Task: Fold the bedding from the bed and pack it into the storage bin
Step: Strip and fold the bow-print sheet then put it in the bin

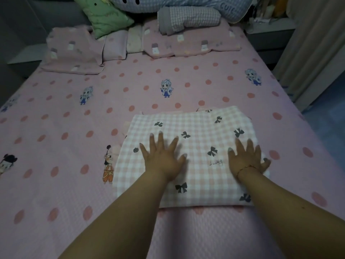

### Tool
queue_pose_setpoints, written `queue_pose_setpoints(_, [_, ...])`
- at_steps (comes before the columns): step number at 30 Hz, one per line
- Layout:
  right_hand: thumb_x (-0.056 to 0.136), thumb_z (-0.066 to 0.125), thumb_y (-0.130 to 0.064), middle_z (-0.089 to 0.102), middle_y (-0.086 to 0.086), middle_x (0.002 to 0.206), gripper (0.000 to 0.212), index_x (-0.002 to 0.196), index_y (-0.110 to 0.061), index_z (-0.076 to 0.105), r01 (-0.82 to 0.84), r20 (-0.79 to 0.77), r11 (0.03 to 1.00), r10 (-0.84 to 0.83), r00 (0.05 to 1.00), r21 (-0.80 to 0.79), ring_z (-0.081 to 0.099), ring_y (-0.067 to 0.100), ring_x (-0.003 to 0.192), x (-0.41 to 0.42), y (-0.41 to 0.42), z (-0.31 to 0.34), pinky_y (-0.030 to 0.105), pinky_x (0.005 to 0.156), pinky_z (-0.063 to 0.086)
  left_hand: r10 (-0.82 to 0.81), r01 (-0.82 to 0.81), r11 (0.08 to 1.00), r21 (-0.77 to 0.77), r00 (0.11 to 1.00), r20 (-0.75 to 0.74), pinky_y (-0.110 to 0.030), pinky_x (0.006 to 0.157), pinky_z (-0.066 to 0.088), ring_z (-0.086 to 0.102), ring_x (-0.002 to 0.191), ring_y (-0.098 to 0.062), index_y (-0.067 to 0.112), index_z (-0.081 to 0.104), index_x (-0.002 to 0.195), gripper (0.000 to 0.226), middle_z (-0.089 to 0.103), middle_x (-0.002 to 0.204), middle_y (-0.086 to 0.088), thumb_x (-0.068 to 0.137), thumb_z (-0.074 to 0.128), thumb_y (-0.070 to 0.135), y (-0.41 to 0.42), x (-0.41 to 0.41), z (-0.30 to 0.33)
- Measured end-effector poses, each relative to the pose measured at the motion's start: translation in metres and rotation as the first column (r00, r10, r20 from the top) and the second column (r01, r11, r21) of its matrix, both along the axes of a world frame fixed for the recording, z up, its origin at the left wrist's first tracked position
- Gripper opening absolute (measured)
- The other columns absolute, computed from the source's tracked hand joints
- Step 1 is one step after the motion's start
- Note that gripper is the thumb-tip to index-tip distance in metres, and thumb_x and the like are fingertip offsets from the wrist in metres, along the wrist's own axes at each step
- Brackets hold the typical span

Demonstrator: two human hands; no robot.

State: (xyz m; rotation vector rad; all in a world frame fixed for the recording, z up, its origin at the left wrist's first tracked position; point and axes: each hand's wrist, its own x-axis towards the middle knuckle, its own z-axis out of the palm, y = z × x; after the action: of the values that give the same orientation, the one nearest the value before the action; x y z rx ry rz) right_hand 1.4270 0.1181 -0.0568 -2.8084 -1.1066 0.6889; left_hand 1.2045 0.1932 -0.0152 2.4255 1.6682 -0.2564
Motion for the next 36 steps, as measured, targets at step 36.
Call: queue_pose_setpoints(36, [0.067,0.044,-0.085,0.014,0.015,0.157,0.101,0.143,-0.052,-0.012,0.139,-0.252,0.987,-0.115,0.961,0.077,0.026,0.041,0.139,0.063,0.076,-0.080,0.051,0.113,0.028,0.733,-0.632,0.680,-0.372,0.591,0.336,-0.049,0.109,0.032,0.034,0.136,-0.040,0.006,0.002,0.151,0.127,0.029,0.153,-0.020,0.065,0.051,0.086,0.093,-0.091,-0.122])
